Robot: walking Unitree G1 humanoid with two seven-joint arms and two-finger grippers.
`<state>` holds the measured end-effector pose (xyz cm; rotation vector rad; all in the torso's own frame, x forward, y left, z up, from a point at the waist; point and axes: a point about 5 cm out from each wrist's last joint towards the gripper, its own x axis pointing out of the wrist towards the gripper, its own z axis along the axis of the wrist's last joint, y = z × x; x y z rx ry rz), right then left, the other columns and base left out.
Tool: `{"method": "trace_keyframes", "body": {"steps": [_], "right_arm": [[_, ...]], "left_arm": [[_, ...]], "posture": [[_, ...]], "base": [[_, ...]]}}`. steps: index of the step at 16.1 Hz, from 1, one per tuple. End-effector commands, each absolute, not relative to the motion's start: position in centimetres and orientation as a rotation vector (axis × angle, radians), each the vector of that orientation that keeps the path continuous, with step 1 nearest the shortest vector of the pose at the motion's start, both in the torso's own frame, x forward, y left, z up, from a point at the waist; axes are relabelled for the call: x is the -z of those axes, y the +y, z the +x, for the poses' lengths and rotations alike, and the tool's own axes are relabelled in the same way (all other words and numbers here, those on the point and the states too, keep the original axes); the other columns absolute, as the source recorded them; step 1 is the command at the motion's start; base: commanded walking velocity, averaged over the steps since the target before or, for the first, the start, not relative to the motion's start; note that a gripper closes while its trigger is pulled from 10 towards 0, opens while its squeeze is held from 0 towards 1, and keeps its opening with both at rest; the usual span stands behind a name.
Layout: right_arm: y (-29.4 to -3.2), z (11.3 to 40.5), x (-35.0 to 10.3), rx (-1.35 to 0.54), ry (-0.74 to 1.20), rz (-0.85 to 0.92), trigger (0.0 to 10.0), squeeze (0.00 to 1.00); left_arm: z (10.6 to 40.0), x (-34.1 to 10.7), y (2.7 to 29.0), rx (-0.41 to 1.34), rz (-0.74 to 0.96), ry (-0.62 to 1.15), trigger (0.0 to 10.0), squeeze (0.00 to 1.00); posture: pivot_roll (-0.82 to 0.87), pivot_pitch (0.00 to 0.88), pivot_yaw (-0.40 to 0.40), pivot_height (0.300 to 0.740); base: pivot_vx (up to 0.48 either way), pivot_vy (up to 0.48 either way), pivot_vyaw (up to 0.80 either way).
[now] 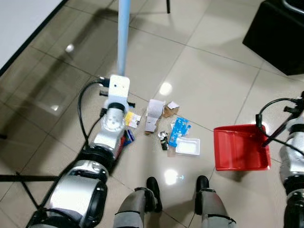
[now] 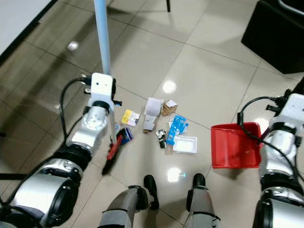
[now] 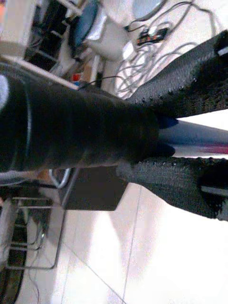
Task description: Sweep floor
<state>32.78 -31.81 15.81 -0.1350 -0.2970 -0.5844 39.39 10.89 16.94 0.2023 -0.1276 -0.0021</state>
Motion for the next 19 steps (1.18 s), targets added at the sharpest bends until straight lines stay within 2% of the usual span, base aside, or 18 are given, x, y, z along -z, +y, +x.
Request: {"method": "trace_keyframes", "body": {"steps": [1,4,9,12,15,19], "right_arm": [[-29.0,32.4,-10.8,0.528,-0.111,-0.079,10.0,0.00],[-25.0,32.6,-8.2,0.447,-0.041,0.054,10.0,0.00],[-21.6,32.4,-6.5,0.364,0.001,0.129,10.0,0.00],[-21.4,32.4,-6.4,0.352,-0.001,0.139,10.0,0.00],[-21.7,32.3,-6.5,0.363,-0.008,0.167,10.0,0.00],[-21.6,32.2,-6.3,0.356,-0.006,0.173,10.0,0.00]], "left_arm": [[38.3,-13.8,9.5,0.056,0.168,-0.024,10.0,0.00],[37.1,-13.3,4.8,0.169,0.059,-0.029,10.0,0.00],[36.8,-15.7,1.4,0.230,-0.060,-0.113,10.0,0.00],[36.9,-17.3,0.8,0.236,-0.093,-0.180,10.0,0.00],[37.7,-18.2,1.8,0.169,-0.048,-0.195,10.0,0.00],[36.6,-18.8,-1.9,0.300,-0.185,-0.165,10.0,0.00]], "posture": [[-0.01,0.495,0.234,0.740],[-0.01,0.510,0.230,0.740],[-0.01,0.514,0.228,0.740],[-0.02,0.513,0.227,0.740],[-0.02,0.514,0.226,0.740],[-0.02,0.518,0.230,0.740]], "base": [[0.000,0.000,0.00],[0.000,0.000,0.00],[0.000,0.000,0.00],[0.000,0.000,0.00],[0.000,0.000,0.00],[0.000,0.000,0.00]]}}
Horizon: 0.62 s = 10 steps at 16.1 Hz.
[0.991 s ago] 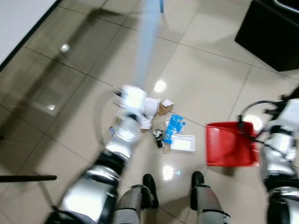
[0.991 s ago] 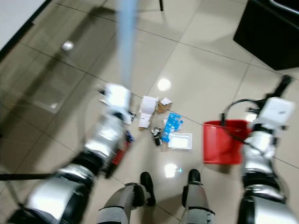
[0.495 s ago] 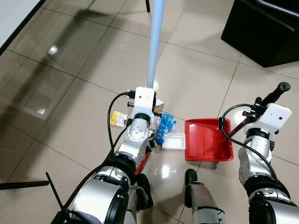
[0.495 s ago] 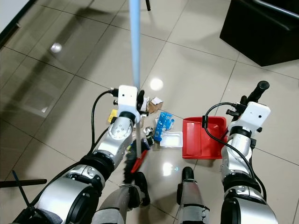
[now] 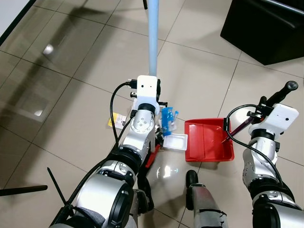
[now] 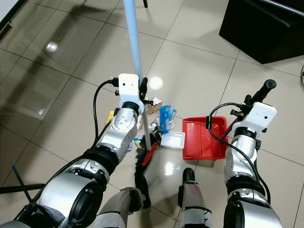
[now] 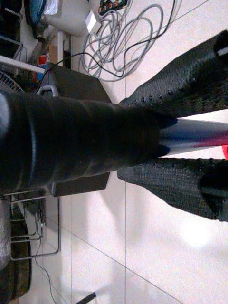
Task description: Sweep floor
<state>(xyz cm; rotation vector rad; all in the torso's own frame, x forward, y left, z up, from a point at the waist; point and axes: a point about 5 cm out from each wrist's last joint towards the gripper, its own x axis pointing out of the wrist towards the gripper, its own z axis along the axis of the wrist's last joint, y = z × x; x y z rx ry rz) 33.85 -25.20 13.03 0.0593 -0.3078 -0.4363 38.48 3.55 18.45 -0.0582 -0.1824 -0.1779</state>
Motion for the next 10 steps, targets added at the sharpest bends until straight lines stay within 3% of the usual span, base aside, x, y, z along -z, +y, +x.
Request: {"method": "trace_keyframes", "body": {"steps": [1,10], "right_arm": [[-21.5,32.2,-6.2,0.352,-0.005,0.173,10.0,0.00],[-20.5,32.5,-6.3,0.318,-0.002,0.194,10.0,0.00]], "left_arm": [[36.2,-19.1,-2.9,0.344,-0.234,-0.158,10.0,0.00],[34.5,-22.7,-7.1,0.543,-0.492,-0.161,10.0,0.00]], "posture": [[-0.02,0.518,0.230,0.740],[0.00,0.515,0.245,0.740]], "base": [[0.000,0.000,0.00],[0.000,0.000,0.00]]}}
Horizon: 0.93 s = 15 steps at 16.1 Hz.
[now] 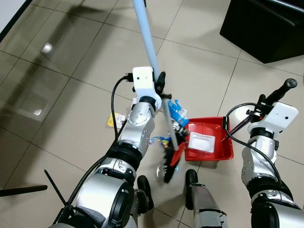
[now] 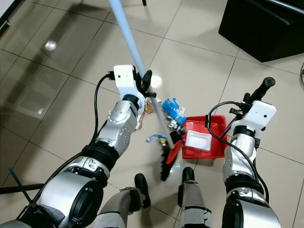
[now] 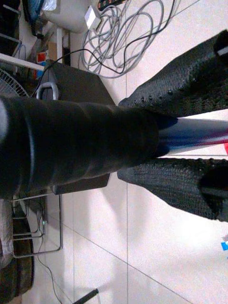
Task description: Sweep floor
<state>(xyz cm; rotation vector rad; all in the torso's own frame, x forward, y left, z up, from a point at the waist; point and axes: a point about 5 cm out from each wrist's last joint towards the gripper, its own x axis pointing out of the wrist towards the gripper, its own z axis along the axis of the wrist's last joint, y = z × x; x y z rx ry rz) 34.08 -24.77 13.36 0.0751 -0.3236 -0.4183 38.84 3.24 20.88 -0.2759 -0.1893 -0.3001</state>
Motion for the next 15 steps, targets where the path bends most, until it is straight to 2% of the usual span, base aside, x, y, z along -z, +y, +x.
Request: {"method": "trace_keyframes", "body": {"steps": [1,4,7,9,11,14,15], "right_arm": [[-20.5,32.5,-6.2,0.316,0.000,0.197,10.0,0.00],[-20.0,32.6,-6.3,0.309,0.000,0.211,10.0,0.00],[-20.0,32.8,-6.5,0.315,-0.008,0.215,10.0,0.00],[-20.5,32.6,-6.6,0.327,-0.021,0.213,10.0,0.00],[-20.9,32.4,-6.5,0.343,-0.032,0.221,10.0,0.00],[-21.8,32.0,-6.4,0.390,-0.039,0.254,10.0,0.00],[-21.9,32.0,-6.4,0.392,-0.040,0.256,10.0,0.00]], "left_arm": [[34.3,-23.1,-7.5,0.572,-0.516,-0.160,10.0,0.00],[33.4,-23.8,-8.7,0.686,-0.540,-0.162,10.0,0.00],[33.4,-24.1,-8.4,0.721,-0.493,-0.191,10.0,0.00],[34.0,-24.8,-6.5,0.741,-0.305,-0.287,10.0,0.00],[34.6,-26.5,-4.4,0.732,-0.264,-0.355,10.0,0.00],[35.5,-32.0,-0.3,0.611,-0.145,-0.589,10.0,0.00],[35.6,-32.4,0.1,0.590,-0.125,-0.609,10.0,0.00]], "posture": [[0.00,0.515,0.245,0.740],[0.00,0.510,0.247,0.740],[0.00,0.495,0.244,0.740],[-0.01,0.476,0.240,0.740],[-0.01,0.463,0.240,0.740],[-0.01,0.423,0.223,0.740],[-0.01,0.420,0.220,0.740]], "base": [[0.000,0.000,0.00],[0.000,0.000,0.00],[0.000,0.000,0.00],[0.000,0.000,0.00],[0.000,0.000,0.00],[0.000,0.000,0.00],[0.000,0.000,0.00]]}}
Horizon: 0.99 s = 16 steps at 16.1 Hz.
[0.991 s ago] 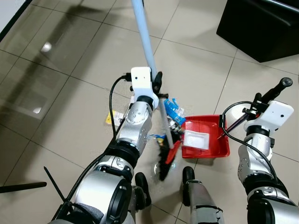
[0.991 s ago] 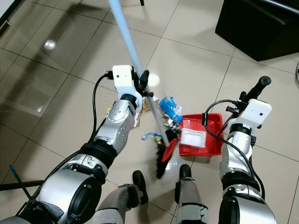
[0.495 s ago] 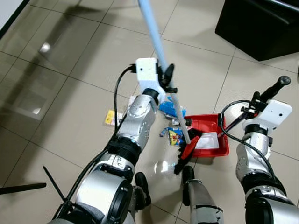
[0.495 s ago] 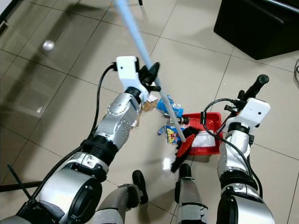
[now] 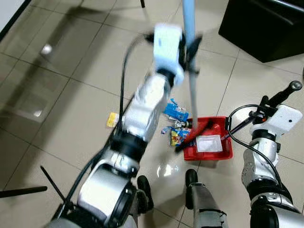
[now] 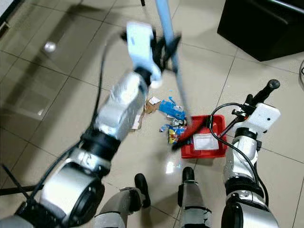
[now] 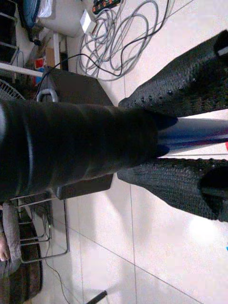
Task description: Sweep floor
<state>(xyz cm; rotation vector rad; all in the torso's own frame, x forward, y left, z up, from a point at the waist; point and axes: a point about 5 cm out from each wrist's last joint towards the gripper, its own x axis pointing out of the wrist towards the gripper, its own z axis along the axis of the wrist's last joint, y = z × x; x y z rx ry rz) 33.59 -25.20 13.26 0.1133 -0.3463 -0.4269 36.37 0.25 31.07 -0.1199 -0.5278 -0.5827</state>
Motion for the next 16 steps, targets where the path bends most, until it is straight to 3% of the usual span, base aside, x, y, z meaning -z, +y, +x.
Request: {"method": "trace_keyframes", "body": {"steps": [1,10,16], "right_arm": [[-22.4,32.1,-7.0,0.396,-0.071,0.249,10.0,0.00],[-23.9,32.9,-10.0,0.407,-0.197,0.282,10.0,0.00],[-23.4,34.1,-13.9,0.378,-0.339,0.373,10.0,0.00]], "left_arm": [[35.6,-34.1,1.6,0.537,-0.071,-0.690,10.0,0.00],[35.6,-33.5,3.8,0.422,0.028,-0.721,10.0,0.00],[36.0,-27.6,5.8,0.378,0.062,-0.547,10.0,0.00]], "posture": [[-0.02,0.403,0.202,0.740],[-0.06,0.306,0.111,0.740],[-0.08,0.257,0.099,0.740]], "base": [[0.000,0.000,0.00],[0.000,0.000,0.00],[0.000,0.000,0.00]]}}
